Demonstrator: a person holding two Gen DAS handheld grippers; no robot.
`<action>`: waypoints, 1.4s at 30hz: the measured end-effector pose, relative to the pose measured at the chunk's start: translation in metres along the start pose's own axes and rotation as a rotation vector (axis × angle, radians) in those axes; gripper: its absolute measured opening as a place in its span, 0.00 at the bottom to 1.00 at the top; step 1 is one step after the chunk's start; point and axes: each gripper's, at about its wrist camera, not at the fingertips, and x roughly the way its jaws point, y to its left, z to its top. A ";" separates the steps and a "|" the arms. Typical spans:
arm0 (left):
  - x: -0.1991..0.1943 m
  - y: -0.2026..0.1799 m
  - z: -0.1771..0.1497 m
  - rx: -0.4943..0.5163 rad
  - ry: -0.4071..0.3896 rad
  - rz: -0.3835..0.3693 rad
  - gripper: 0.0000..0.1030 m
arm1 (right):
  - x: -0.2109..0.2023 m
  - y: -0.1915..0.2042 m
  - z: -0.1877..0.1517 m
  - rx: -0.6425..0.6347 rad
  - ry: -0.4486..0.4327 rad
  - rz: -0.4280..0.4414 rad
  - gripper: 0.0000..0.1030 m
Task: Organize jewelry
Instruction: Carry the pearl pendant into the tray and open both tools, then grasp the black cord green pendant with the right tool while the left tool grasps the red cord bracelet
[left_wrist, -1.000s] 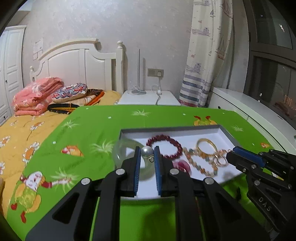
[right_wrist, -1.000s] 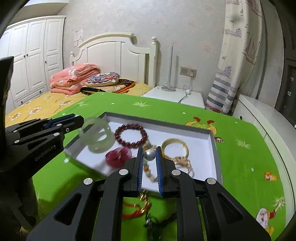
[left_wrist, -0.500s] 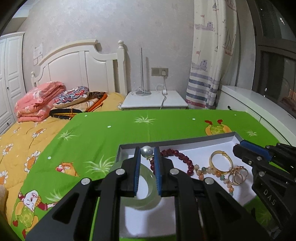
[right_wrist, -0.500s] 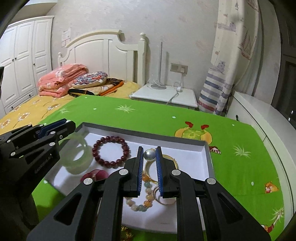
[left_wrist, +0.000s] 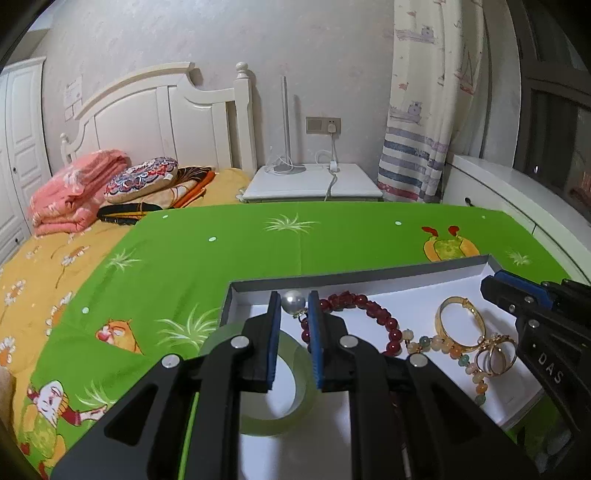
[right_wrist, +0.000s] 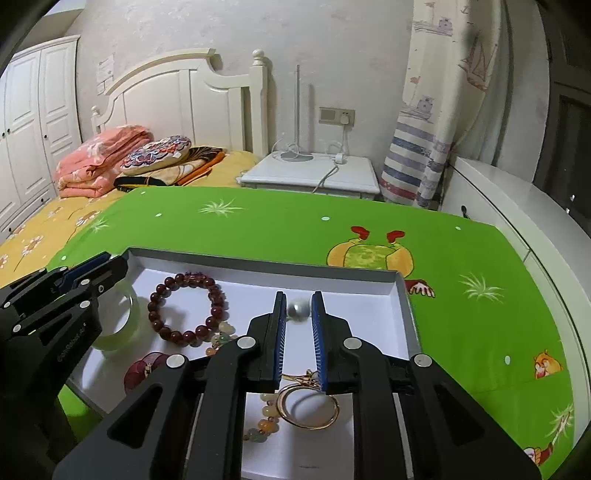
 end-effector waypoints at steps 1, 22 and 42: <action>-0.001 0.001 -0.001 -0.002 -0.004 0.002 0.23 | 0.000 -0.001 -0.001 0.002 0.001 -0.003 0.16; -0.096 0.001 -0.058 0.018 -0.045 -0.091 0.78 | -0.076 -0.014 -0.092 -0.077 0.147 0.069 0.27; -0.098 -0.027 -0.097 0.110 0.072 -0.154 0.80 | -0.069 0.012 -0.108 -0.123 0.219 0.091 0.27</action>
